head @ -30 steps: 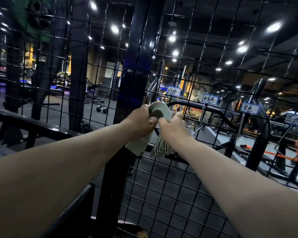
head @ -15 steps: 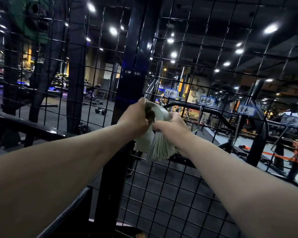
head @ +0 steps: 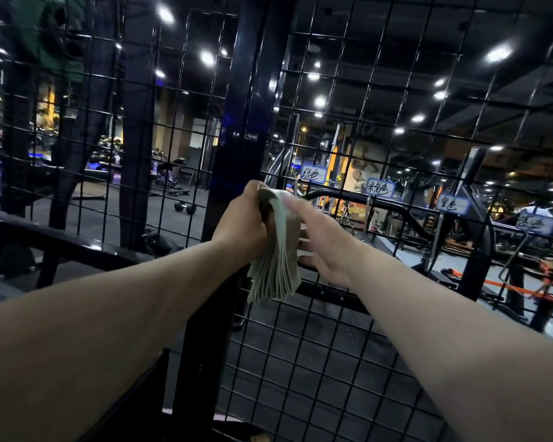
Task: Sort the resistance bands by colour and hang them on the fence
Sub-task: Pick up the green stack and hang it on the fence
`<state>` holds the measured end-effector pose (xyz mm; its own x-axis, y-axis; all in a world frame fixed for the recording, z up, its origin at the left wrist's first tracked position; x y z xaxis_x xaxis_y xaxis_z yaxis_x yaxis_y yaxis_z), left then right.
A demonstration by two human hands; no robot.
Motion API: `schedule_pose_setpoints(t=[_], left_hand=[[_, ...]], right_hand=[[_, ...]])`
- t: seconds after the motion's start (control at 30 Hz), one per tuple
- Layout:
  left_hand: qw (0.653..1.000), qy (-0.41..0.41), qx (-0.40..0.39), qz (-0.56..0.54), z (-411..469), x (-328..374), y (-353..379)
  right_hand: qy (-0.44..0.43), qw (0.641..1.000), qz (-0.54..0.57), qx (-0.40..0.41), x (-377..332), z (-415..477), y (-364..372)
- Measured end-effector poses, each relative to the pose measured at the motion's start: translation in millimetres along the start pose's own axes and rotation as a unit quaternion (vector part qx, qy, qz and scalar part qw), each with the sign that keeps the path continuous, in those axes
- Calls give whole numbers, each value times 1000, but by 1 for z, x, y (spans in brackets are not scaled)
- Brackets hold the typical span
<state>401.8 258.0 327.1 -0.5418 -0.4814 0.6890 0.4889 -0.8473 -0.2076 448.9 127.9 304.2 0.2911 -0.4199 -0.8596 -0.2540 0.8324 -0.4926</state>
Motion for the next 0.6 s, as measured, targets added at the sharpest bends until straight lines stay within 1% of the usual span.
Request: schedule_pose_setpoints(t=[0.13,0.2,0.23,0.27,0.3,0.33,0.37,0.43,0.6], left_hand=[[1000,20,16,-12,-6,-1,-3],[999,20,24,-23,-9,-1,-4],[999,20,31,-28,-11,-1,-6],[998,21,39,-34,-13,-1,-7],[998,21,47,-39,-14,-1,-9],[997,21,55,-46,-16,-2,-12],[996,21,62,-54,-17,-2,-15],[995,23,75,-61,-19,-2,-22],[993,19,101,-55,-18,-2,-40]], right_hand=[[32,994,91,40,6,1,-9],[45,990,103,84,8,5,-12],[49,987,90,124,7,4,-15],[42,981,50,181,7,6,-22],[22,971,-22,236,3,7,-32],[-11,957,-106,272,-4,7,-38],[-46,939,-175,291,-13,5,-40],[-85,919,-246,298,-25,5,-40],[-64,912,-284,289,-34,28,-35]])
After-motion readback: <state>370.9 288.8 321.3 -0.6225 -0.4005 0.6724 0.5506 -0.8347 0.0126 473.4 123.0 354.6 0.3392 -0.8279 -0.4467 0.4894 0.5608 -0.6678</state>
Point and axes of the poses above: each hand's wrist, its own z-axis towards the middle knuckle, its own y-axis out of the palm, x = y × z, the point moved 7 cm from there along z, towards the middle knuckle, and after that the axes turned 13 degrees about -z, right-handed, at the moved point
